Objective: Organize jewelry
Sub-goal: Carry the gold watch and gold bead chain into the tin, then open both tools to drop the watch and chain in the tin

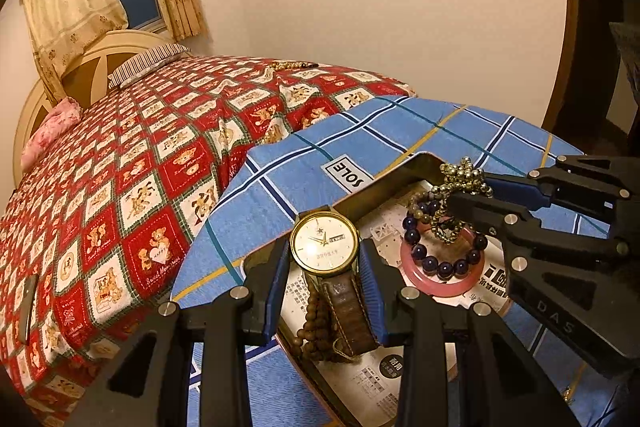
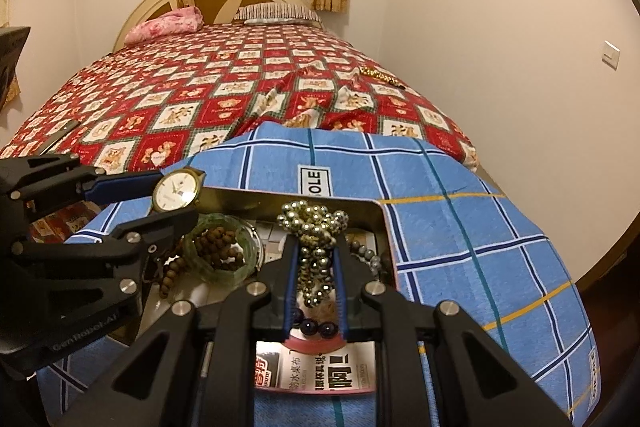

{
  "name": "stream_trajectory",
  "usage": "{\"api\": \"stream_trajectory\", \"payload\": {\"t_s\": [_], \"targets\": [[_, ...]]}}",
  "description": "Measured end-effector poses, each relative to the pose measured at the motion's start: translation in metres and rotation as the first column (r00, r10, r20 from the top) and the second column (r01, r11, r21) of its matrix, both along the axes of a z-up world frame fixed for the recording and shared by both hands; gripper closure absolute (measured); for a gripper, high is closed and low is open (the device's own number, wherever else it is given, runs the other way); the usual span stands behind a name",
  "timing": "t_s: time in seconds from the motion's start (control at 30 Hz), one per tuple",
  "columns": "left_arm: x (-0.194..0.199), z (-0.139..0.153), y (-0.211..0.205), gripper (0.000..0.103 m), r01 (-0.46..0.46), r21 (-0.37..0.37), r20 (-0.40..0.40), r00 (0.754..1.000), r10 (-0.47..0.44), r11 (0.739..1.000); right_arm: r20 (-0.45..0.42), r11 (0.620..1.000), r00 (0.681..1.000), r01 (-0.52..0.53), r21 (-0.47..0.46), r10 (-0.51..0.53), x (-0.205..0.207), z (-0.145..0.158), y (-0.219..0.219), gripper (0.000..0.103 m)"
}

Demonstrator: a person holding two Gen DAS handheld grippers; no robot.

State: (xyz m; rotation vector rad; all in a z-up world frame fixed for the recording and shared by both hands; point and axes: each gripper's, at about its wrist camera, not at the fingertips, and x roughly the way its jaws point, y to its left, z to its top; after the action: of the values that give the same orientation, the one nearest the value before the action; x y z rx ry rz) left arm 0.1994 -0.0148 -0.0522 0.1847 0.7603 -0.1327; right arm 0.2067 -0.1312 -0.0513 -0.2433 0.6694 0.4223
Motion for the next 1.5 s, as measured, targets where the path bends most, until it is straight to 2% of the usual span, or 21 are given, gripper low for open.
{"api": "stream_trajectory", "payload": {"t_s": [0.67, 0.87, 0.93, 1.0, 1.07, 1.13, 1.37, 1.5], "targets": [[0.003, -0.018, 0.001, 0.067, -0.002, 0.000, -0.049, 0.999, 0.002, 1.000, -0.031, 1.000, 0.999, -0.010, -0.023, 0.009, 0.000, -0.015, 0.006, 0.085], [0.003, -0.017, 0.004, 0.066, 0.002, -0.040, -0.062, 0.998, -0.005, 0.999, -0.041, 1.000, 0.999, -0.009, -0.020, 0.008, 0.000, -0.017, 0.004, 0.084], [0.001, -0.014, 0.003, 0.055, 0.003, -0.043, -0.061, 0.998, -0.005, 0.999, -0.047, 1.000, 0.999, -0.007, -0.015, 0.007, -0.001, -0.018, 0.003, 0.083], [-0.004, -0.008, 0.003, 0.040, -0.007, -0.039, -0.040, 0.999, 0.005, 0.999, -0.052, 1.000, 0.999, -0.006, -0.011, 0.005, -0.003, -0.018, 0.001, 0.069], [-0.011, 0.000, 0.005, 0.031, -0.004, -0.060, -0.019, 1.000, 0.002, 0.998, -0.034, 1.000, 0.999, 0.004, -0.014, -0.004, -0.009, -0.016, -0.003, 0.059], [-0.019, 0.006, 0.008, 0.029, -0.002, -0.073, -0.001, 1.000, 0.002, 0.997, -0.030, 1.000, 1.000, 0.002, -0.010, -0.002, -0.015, -0.014, -0.007, 0.055], [-0.060, 0.007, 0.020, 0.029, -0.063, -0.079, 0.014, 0.998, 0.064, 0.995, -0.029, 1.000, 0.999, 0.021, -0.006, -0.022, -0.048, -0.009, -0.032, 0.053], [-0.094, -0.003, 0.031, 0.029, -0.117, -0.081, 0.009, 0.993, 0.118, 0.990, -0.059, 1.000, 0.998, -0.014, -0.004, 0.014, -0.077, -0.017, -0.038, 0.053]]}}
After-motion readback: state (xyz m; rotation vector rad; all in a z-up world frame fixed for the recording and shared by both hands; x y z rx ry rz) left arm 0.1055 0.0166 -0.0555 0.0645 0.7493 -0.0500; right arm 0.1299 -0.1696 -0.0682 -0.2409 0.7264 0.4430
